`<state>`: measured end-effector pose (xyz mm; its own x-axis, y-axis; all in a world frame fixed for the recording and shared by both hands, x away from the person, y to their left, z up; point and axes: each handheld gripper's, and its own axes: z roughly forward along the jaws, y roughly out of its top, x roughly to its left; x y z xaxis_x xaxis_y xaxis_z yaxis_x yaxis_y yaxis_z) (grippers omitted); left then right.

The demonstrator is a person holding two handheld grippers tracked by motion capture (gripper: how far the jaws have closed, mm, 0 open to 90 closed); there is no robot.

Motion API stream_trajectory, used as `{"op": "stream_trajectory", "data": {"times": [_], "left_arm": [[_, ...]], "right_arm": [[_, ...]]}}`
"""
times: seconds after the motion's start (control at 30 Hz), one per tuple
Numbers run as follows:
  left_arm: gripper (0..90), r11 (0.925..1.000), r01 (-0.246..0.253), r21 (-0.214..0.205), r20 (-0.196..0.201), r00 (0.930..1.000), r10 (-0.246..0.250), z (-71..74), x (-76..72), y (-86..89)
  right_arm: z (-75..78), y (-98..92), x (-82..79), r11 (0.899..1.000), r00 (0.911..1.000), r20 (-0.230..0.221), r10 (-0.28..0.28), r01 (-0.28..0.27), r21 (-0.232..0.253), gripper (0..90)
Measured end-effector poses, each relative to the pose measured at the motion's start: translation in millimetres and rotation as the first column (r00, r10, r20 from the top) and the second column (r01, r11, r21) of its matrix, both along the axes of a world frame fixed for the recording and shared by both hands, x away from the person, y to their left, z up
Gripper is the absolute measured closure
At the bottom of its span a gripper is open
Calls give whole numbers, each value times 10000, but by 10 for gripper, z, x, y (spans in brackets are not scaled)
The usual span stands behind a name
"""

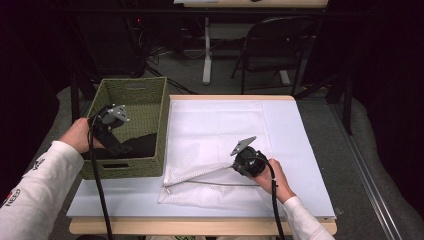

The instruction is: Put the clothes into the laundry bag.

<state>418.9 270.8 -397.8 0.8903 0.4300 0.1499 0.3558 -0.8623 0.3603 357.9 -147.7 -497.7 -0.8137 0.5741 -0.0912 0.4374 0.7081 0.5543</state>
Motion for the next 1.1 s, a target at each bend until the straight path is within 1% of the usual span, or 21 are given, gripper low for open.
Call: {"op": "stream_trajectory", "data": {"times": [0.07,0.13,0.27,0.33,0.4,0.43,0.47,0.53,0.57,0.6,0.63,0.67,0.7,0.73,0.8,0.87,1.03,1.07,1.1], "left_arm": [[4,9999,97,41,-82,9999,-97,-26,38,-1],[8,9998,111,183,-160,9998,-108,-48,79,-1],[13,9994,244,239,-330,9992,-236,-92,136,-14],[19,9994,211,264,-505,9985,-197,-128,167,-24],[35,9987,259,434,-513,9984,-237,-161,196,-25],[42,9986,256,455,-638,9977,-227,-191,211,-22],[42,9987,225,464,-679,9975,-193,-210,219,-20],[65,9982,311,514,-936,9953,-262,-288,251,-5],[77,9982,311,514,-936,9953,-262,-288,251,-5],[77,9973,389,621,-1022,9942,-324,-340,267,0],[85,9973,389,621,-1022,9942,-324,-340,267,0],[89,9971,347,678,-1132,9932,-268,-364,280,0],[91,9963,389,771,-1145,9930,-299,-382,286,-1],[107,9957,438,814,-1297,9910,-330,-419,302,-6],[114,9954,498,815,-1346,9901,-386,-438,307,-9],[123,9932,570,1011,-1554,9870,-408,-493,335,-12],[159,9925,617,1058,-1671,9850,-434,-537,375,-8],[161,9907,676,1182,-1747,9835,-462,-557,388,-16],[165,9907,676,1182,-1747,9835,-462,-557,388,-16]], "right_arm": [[-2,2,-1,10000,10000,-26,-4,4,-16,891],[1,2,-3,10000,10000,-12,12,-12,-16,891],[2,-4,1,10000,10000,25,37,-37,-2,891],[-5,2,0,10000,10000,-62,-49,49,-7,891],[-8,7,6,10000,10000,-67,20,-20,-25,891],[-9,6,7,10000,10000,-50,26,-26,-24,891],[-9,6,7,10000,10000,-50,26,-26,-24,891],[-9,2,6,10000,10000,-54,4,-4,-36,891],[-9,2,6,10000,10000,-63,7,-7,-33,891],[-7,4,6,10000,10000,-74,19,-19,-46,891],[-7,4,6,10000,10000,-74,19,-19,-46,891],[-9,10,2,10000,10000,-80,7,-7,-48,891],[-10,12,3,10000,10000,-68,4,-5,-45,891],[-9,13,3,10000,10000,-69,17,-17,-72,891],[-10,16,3,10000,10000,-62,2,-2,-82,892],[-6,12,1,10000,10000,-34,19,-19,-76,891],[-10,20,1,10000,10000,-48,9,-9,-93,891],[-10,22,-6,9999,10000,-68,-18,18,-109,891],[-10,22,-6,9999,10000,-68,-18,18,-109,891]]}}
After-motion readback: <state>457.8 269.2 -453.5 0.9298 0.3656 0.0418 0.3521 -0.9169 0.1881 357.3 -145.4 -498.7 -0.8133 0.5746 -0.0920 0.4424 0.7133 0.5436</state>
